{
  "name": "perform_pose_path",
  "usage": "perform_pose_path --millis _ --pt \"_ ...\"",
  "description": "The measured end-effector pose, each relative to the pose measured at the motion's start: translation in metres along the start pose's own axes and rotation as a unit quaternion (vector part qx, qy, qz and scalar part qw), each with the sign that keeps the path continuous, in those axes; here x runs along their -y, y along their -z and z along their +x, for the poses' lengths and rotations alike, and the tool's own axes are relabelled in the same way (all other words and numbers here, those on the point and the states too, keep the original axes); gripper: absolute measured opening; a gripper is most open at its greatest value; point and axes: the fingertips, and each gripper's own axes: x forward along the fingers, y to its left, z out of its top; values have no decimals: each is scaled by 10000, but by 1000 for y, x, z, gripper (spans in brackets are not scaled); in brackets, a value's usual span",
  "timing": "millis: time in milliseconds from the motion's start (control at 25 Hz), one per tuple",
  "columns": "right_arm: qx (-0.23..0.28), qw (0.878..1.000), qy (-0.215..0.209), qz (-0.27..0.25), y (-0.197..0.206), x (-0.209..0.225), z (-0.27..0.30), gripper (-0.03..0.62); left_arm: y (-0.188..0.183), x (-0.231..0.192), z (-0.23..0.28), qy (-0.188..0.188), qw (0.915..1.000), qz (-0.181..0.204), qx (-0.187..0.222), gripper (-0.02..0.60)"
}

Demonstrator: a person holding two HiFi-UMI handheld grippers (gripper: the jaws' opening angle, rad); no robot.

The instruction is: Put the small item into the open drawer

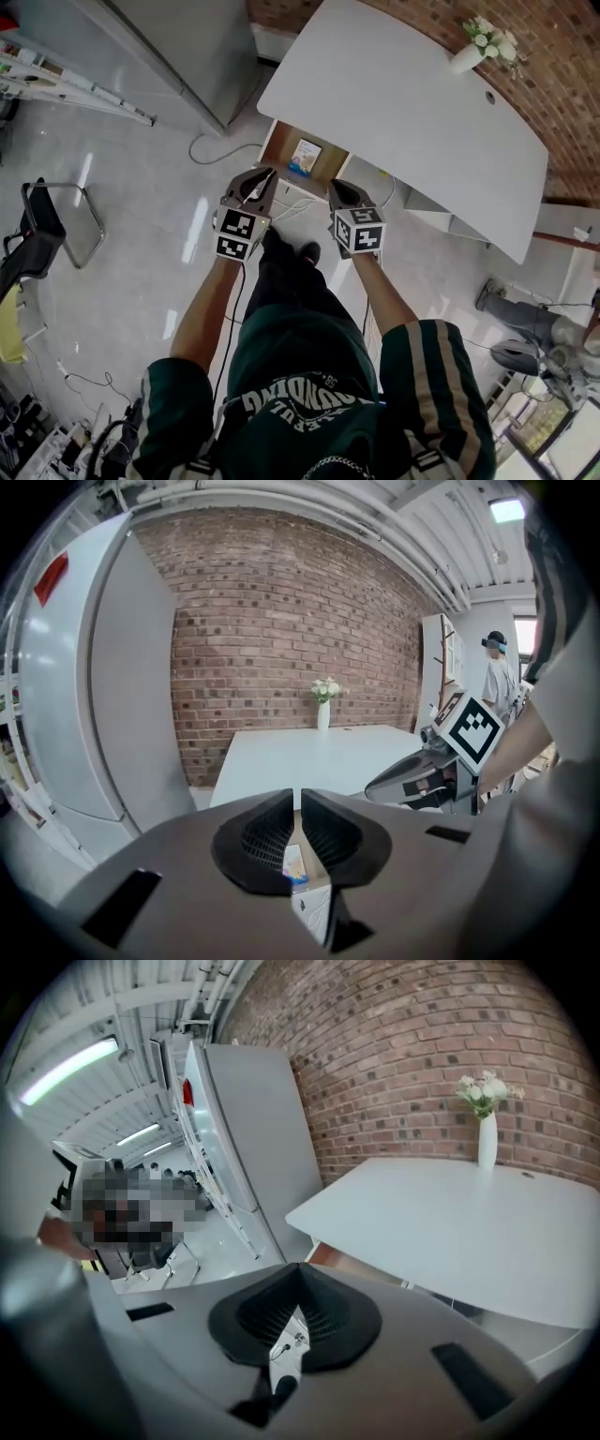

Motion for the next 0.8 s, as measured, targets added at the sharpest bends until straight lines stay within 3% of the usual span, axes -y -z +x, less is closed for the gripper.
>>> perform_pose_path --millis 400,800 --pt "945 9931 -121 -678 -89 -11 -54 25 -67 -8 -35 -274 9977 371 503 38" --pt "1916 9755 -182 -1067 -193 -20 -101 25 -133 -12 -52 -471 9914 680 1012 38"
